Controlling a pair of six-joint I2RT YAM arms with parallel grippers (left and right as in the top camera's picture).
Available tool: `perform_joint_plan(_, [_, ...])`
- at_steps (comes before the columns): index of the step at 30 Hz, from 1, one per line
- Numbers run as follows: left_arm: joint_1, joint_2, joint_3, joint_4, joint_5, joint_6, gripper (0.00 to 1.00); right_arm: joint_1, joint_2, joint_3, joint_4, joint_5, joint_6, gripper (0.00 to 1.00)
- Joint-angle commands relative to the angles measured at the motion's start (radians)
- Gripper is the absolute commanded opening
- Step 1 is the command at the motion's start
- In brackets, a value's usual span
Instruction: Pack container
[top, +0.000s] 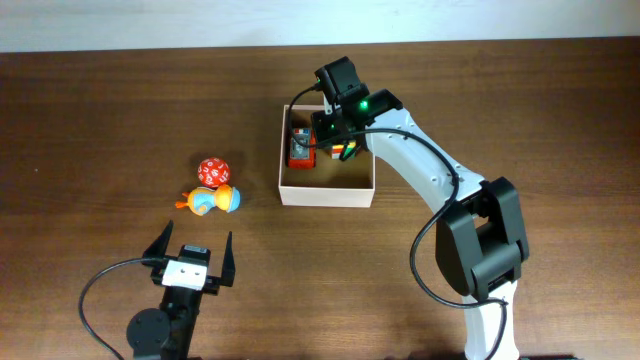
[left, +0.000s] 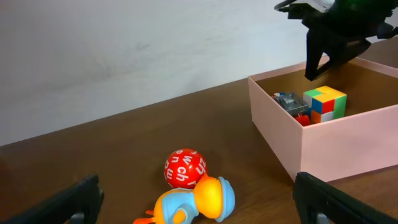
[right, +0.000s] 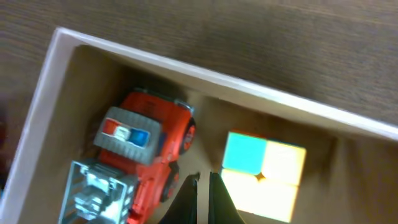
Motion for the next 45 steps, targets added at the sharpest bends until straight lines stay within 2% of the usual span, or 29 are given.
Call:
perform_joint_plan(1, [-0.004, -0.007, -0.007, 0.000, -0.004, 0.013, 0.99, 0.000, 0.032, 0.017, 0.021, -0.047, -0.019, 0.04])
perform_joint_plan(25, [-0.004, -0.007, -0.007, 0.000, -0.004, 0.013, 0.99, -0.006, 0.131, 0.017, 0.057, -0.071, -0.019, 0.04])
perform_joint_plan(45, [-0.004, -0.007, -0.007, 0.000, -0.004, 0.013, 0.99, -0.005, 0.131, 0.017, 0.059, 0.113, -0.014, 0.04])
